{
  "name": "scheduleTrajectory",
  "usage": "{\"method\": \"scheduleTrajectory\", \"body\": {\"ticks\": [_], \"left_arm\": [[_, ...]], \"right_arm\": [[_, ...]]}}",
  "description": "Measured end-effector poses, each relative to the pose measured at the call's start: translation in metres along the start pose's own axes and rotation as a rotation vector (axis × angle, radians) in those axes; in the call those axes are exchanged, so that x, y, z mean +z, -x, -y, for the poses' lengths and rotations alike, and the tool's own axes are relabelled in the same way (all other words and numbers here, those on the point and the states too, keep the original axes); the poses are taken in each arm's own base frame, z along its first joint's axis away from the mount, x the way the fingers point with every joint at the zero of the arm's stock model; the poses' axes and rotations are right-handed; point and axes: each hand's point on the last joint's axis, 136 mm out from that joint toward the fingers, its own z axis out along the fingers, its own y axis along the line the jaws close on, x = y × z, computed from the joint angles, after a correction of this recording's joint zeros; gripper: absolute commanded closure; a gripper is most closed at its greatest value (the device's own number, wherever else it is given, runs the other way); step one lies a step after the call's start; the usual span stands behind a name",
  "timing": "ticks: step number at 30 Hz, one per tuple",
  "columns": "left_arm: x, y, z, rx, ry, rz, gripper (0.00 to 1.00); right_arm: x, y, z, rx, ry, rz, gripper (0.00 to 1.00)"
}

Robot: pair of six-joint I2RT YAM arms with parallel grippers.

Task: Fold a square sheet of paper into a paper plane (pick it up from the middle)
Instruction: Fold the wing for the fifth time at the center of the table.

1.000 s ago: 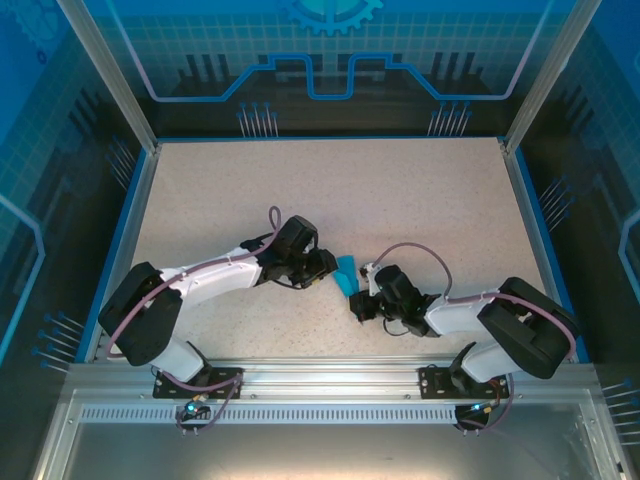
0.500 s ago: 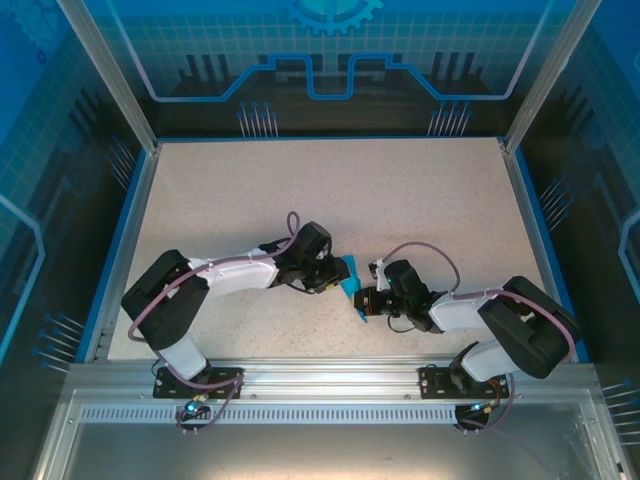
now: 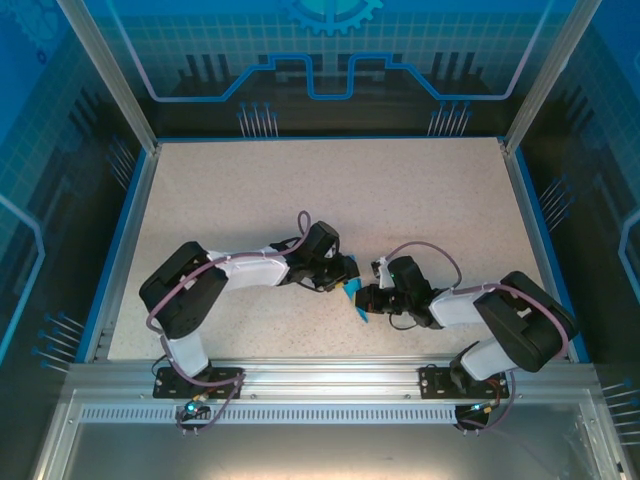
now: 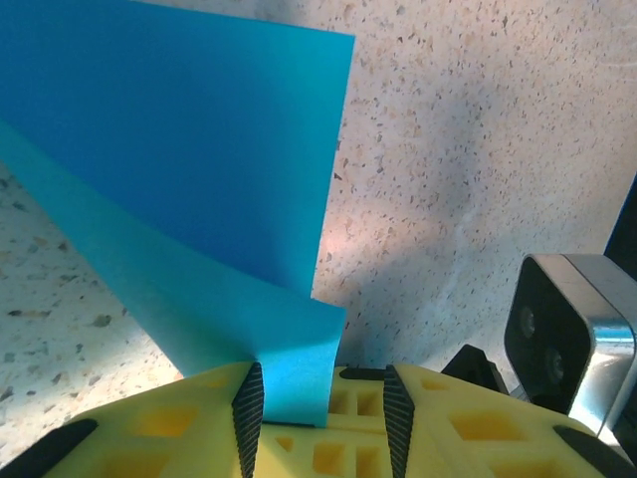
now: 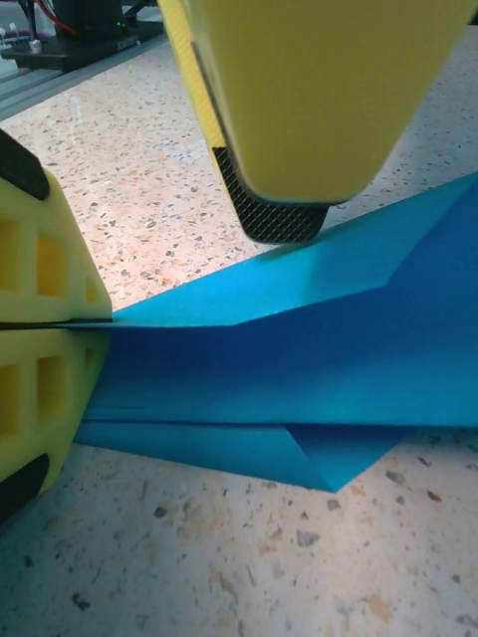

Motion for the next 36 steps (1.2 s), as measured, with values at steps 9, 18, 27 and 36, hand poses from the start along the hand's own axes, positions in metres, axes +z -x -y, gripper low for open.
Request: {"method": "scheduleTrajectory", "body": {"ticks": [9, 18, 27, 36], "left_arm": [[0.001, 0.000, 0.006, 0.017, -0.023, 0.003, 0.54], [0.002, 0.000, 0.008, 0.051, -0.031, 0.007, 0.54], [0.017, -0.001, -0.009, 0.059, 0.015, -0.014, 0.57], [0.018, 0.000, -0.008, 0.065, 0.013, -0.013, 0.58]], "right_arm": [[0.000, 0.001, 0.000, 0.060, 0.014, -0.016, 0.93], [0.001, 0.003, 0.002, 0.132, 0.024, -0.033, 0.93], [0.000, 0.004, -0.003, 0.159, 0.031, -0.061, 0.77], [-0.013, -0.002, -0.001, 0.130, -0.031, -0.089, 0.63]]}}
